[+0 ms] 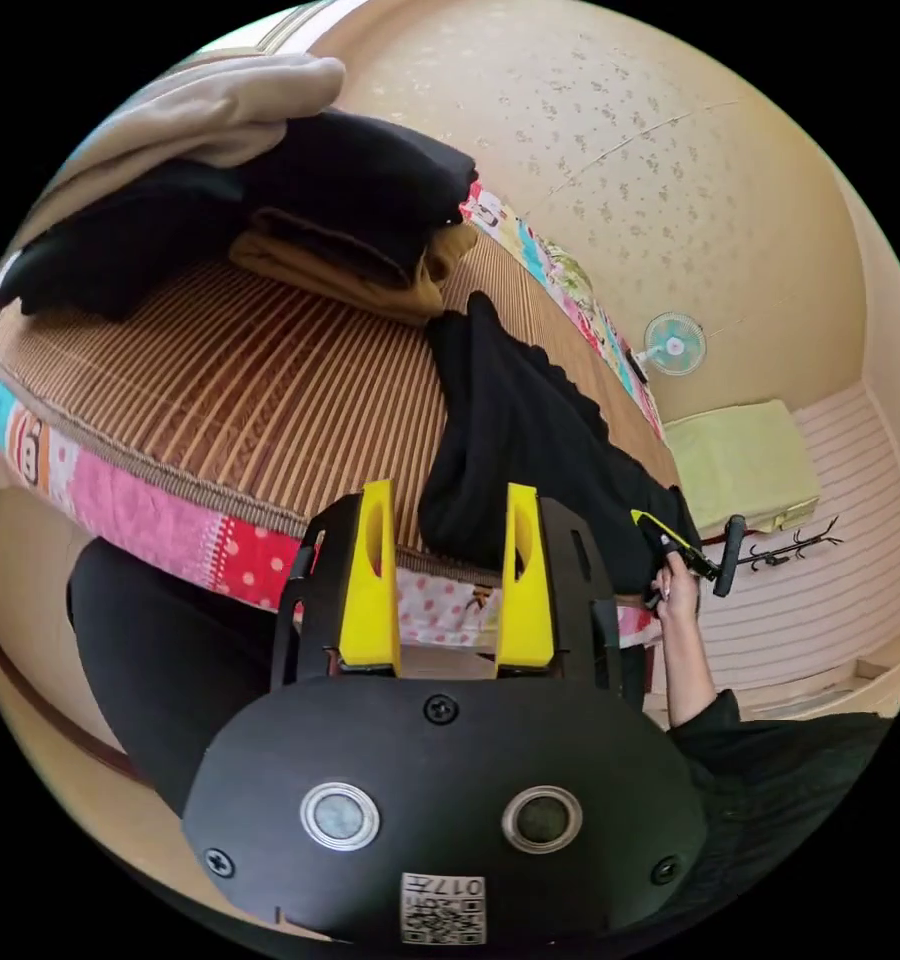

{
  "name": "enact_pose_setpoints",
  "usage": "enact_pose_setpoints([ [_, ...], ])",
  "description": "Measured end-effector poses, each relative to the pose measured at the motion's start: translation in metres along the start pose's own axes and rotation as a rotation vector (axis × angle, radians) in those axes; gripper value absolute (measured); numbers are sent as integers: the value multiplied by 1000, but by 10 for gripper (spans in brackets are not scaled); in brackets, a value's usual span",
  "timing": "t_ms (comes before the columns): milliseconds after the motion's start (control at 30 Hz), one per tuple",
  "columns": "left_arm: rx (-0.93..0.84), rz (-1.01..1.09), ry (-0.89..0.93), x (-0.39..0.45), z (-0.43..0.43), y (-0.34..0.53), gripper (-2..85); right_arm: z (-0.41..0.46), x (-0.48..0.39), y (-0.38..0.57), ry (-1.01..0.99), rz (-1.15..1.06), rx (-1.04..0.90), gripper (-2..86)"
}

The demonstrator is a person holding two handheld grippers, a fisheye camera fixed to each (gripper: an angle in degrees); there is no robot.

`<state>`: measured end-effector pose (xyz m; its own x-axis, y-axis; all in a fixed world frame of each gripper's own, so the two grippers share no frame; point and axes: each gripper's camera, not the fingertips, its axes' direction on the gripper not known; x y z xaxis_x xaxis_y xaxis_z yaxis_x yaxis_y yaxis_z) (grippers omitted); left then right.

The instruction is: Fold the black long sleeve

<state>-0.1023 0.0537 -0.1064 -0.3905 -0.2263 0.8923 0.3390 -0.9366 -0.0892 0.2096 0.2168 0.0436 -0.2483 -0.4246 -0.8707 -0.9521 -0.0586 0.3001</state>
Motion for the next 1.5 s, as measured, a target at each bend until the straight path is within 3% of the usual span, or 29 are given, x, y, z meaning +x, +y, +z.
enact_pose_setpoints([
  [67, 4, -62, 123, -11, 10, 4, 151, -29, -12, -5, -37, 15, 130, 5],
  [133, 26, -140, 139, -22, 21, 0, 107, -45, -33, -1, -261, -68, 307, 4],
  [200, 46, -133, 237, -16, 23, -9, 53, -16, -49, -10, -351, -131, 220, 4],
  [233, 84, -78, 325, 1, 19, -18, 51, 27, -59, -23, -348, -138, -38, 4],
  [267, 101, -30, 351, 14, 17, -22, 50, 40, -58, -28, -348, -113, -111, 4],
  [400, 36, 453, 348, 157, 32, -48, 48, -31, 7, -9, -539, -10, 115, 4],
  [500, -76, 710, 438, 241, 80, -27, 50, -75, 65, 30, -513, 64, 243, 5],
  [633, -356, 871, 526, 303, 168, 36, 70, -98, 158, 86, -429, 227, 217, 6],
  [733, -434, 939, 620, 302, 179, 74, 91, -97, 226, 121, -475, 353, 117, 9],
  [800, -377, 953, 638, 285, 162, 85, 92, -98, 263, 141, -529, 418, 90, 13],
  [867, -271, 875, 521, 256, 144, 85, 93, -98, 294, 158, -587, 476, 83, 21],
  [933, -124, 620, 255, 199, 127, 76, 129, -98, 327, 170, -695, 504, 77, 44],
  [1033, -158, 288, 76, 125, 136, 63, 174, -97, 359, 174, -874, 553, 94, 95],
  [1100, -296, 180, 106, 95, 163, 63, 172, -93, 377, 173, -1029, 590, 113, 133],
  [1133, -441, 122, 186, 81, 189, 67, 155, -89, 387, 173, -1132, 614, 121, 160],
  [1233, -577, 6, 425, 63, 217, 88, 98, -72, 412, 172, -1308, 710, 85, 228],
  [1300, -590, 73, 522, 73, 205, 96, 75, -59, 427, 172, -1392, 771, 61, 249],
  [1400, -588, 364, 603, 113, 148, 108, 68, -48, 451, 171, -1631, 864, 128, 246],
  [1433, -582, 494, 597, 128, 119, 117, 70, -55, 456, 164, -1743, 836, 179, 236],
  [1500, -501, 649, 543, 138, 69, 130, 76, -81, 452, 144, -1759, 699, 163, 223],
])
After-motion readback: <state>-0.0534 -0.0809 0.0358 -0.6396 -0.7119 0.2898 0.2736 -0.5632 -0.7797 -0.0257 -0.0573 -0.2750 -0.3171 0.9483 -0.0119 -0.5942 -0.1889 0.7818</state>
